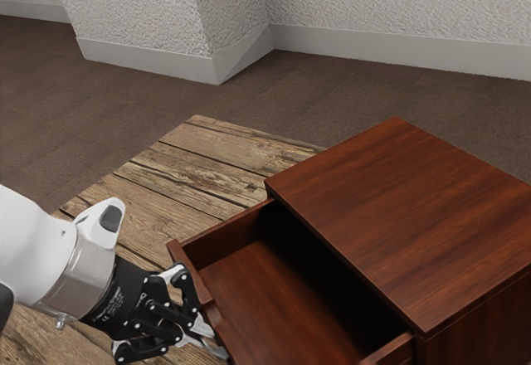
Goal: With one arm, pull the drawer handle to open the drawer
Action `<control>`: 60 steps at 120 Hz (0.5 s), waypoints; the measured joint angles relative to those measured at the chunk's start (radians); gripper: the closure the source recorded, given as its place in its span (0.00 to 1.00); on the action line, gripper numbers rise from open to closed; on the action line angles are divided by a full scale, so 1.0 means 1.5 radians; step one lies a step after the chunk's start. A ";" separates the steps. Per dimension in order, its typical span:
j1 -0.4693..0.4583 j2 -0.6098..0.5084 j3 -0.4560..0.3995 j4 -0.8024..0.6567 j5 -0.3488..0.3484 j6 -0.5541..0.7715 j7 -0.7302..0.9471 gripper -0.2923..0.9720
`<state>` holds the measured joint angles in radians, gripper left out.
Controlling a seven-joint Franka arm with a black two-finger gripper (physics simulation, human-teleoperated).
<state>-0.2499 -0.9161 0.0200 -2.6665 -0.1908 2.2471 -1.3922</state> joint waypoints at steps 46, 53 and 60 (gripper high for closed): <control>0.000 -0.026 0.013 -0.004 0.002 -0.013 -0.003 0.82; 0.000 -0.034 0.014 -0.004 0.003 -0.018 -0.003 0.81; 0.000 -0.037 0.014 -0.004 0.004 -0.022 -0.003 0.80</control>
<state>-0.2500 -0.9720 0.0412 -2.6719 -0.1848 2.2146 -1.3963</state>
